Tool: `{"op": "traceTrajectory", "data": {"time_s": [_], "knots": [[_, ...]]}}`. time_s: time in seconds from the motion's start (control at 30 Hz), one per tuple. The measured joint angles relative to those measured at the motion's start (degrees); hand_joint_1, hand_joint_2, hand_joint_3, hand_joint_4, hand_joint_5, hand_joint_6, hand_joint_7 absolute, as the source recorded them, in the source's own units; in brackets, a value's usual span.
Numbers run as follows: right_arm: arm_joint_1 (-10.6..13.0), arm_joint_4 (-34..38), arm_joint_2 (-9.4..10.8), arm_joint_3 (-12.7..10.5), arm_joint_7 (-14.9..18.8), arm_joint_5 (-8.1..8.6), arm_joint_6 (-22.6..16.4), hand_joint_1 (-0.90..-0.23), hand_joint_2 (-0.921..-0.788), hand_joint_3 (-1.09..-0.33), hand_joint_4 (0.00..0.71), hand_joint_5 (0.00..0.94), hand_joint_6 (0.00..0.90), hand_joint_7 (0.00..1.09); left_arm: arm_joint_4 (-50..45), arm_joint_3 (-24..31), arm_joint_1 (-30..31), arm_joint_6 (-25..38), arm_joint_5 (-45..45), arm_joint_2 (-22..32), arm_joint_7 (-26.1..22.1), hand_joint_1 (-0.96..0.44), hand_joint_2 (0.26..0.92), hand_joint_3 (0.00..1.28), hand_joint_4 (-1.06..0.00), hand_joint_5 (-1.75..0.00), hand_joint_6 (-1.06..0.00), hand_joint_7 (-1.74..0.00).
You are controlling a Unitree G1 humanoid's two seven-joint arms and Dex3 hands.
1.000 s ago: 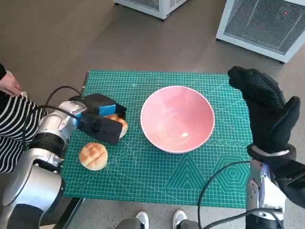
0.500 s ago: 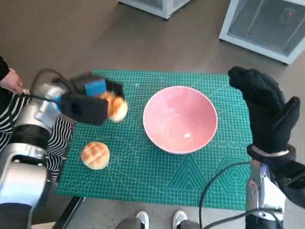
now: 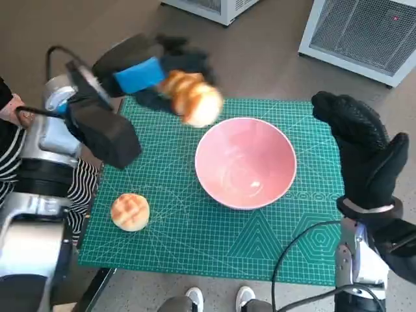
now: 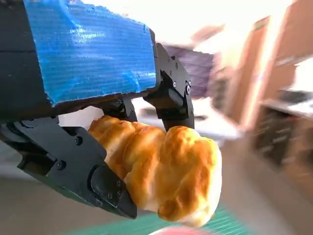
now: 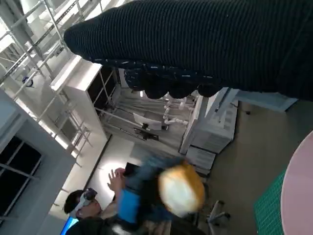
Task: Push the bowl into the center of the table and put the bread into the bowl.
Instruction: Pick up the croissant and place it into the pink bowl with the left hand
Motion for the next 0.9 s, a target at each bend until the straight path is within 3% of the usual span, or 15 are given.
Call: {"op": "traceTrajectory", "data": {"time_s": [0.23, 0.53, 0.9], "knots": [[0.29, 0.16, 0.02, 0.04, 0.44, 0.06, -0.52, -0.699, -0.921, -0.695, 0.175, 0.001, 0.074, 0.46, 0.43, -2.08, 0.12, -0.48, -0.29, -4.65, -2.53, 0.0, 0.915, 0.01, -0.77, -1.1, -0.69, -1.07], [1.68, 0.05, 0.0, -0.07, 0.79, 0.36, -0.6, -0.702, -0.921, -0.695, 0.168, 0.0, 0.077, 0.46, 9.5, -6.23, -0.43, -2.93, 3.78, -9.78, -2.7, 0.0, 0.92, 0.05, -0.71, -1.14, -0.65, -1.14], [2.73, -0.95, 0.05, -0.17, 0.74, 0.41, -0.57, -0.705, -0.921, -0.696, 0.165, 0.0, 0.076, 0.46, 17.72, -10.74, -2.04, -2.31, 11.13, -13.59, 1.48, 0.0, 0.92, 0.06, -0.69, -1.24, -0.65, -1.06]]}}
